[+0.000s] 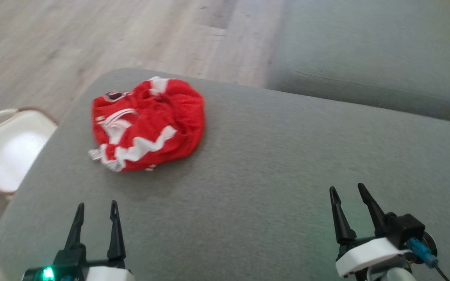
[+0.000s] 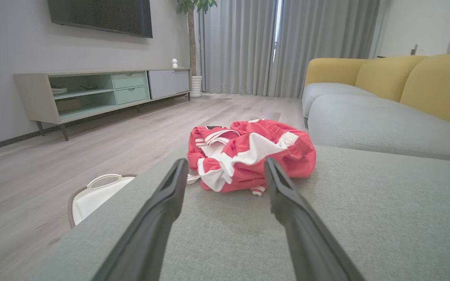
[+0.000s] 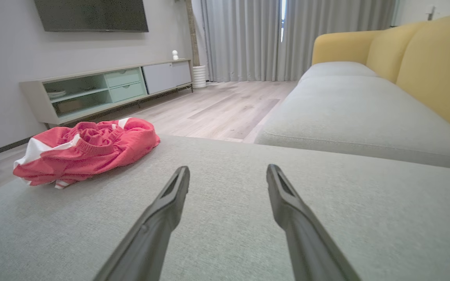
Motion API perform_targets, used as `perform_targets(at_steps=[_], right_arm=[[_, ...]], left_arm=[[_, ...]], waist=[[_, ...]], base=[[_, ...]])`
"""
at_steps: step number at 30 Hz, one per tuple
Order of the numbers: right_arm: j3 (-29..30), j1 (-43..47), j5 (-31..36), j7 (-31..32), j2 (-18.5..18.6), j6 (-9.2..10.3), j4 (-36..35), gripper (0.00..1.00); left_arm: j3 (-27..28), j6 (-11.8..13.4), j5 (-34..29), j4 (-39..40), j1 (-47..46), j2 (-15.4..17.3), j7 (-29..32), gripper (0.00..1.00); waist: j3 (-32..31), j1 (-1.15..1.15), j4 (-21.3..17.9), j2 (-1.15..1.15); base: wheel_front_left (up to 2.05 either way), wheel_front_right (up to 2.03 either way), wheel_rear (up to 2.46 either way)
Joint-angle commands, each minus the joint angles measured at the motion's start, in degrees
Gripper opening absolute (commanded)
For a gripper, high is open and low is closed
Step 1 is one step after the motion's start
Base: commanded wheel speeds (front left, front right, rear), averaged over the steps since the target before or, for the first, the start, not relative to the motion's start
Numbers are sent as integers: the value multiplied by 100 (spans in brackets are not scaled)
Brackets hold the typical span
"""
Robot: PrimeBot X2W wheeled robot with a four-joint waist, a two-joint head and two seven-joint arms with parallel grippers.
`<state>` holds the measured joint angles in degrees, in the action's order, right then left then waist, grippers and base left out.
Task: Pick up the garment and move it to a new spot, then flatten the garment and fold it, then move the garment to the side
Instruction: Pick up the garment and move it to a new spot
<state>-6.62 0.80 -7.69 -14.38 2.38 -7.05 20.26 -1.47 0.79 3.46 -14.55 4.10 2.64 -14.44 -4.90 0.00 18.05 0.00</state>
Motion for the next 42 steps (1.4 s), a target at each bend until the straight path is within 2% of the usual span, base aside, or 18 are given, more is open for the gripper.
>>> perform_targets(at_steps=[1,7,12,16,21,25,30,33,37,42], right_arm=[[-145,-190,-47,-62,50,-44,-182,100],[-211,-199,-126,-62,50,-44,-177,100],[-257,-233,-90,-62,50,-44,-160,100],[-197,-176,-35,-62,50,-44,-143,100],[-61,-116,163,-62,50,-44,-179,100],[71,-271,418,-62,50,-44,-270,100],[259,-582,917,-62,50,-44,-346,100],[389,-727,1265,-62,50,-44,-402,100],[533,-812,1618,-62,50,-44,-470,100],[716,-812,2087,-62,136,-44,-599,100]], left_arm=[[231,-21,-52,208,-132,56,-56,100],[319,-44,-101,262,-71,107,-56,100],[416,-34,-93,393,-77,118,-56,100],[381,-145,-125,639,-157,166,-56,100],[386,-279,-111,1111,-677,251,-56,100],[387,-498,-38,1185,-1510,549,-44,100],[115,-746,181,661,-2986,1008,444,100],[-146,-802,443,133,-3914,1145,802,100],[-428,-821,754,-623,-4820,1193,1098,100],[-1238,-825,1539,-1919,-6048,1167,1604,100]], waist=[[-58,0,333,0],[-65,0,677,0],[6,0,751,0],[48,0,787,0],[262,0,789,0],[743,0,728,0],[1403,0,675,0],[1787,0,668,0],[2120,0,674,0],[2597,0,679,0]], base=[[0,0,0],[0,0,0],[0,0,0],[0,0,0],[0,0,0],[0,0,0],[0,0,0],[0,0,0],[0,0,0],[0,0,0]])
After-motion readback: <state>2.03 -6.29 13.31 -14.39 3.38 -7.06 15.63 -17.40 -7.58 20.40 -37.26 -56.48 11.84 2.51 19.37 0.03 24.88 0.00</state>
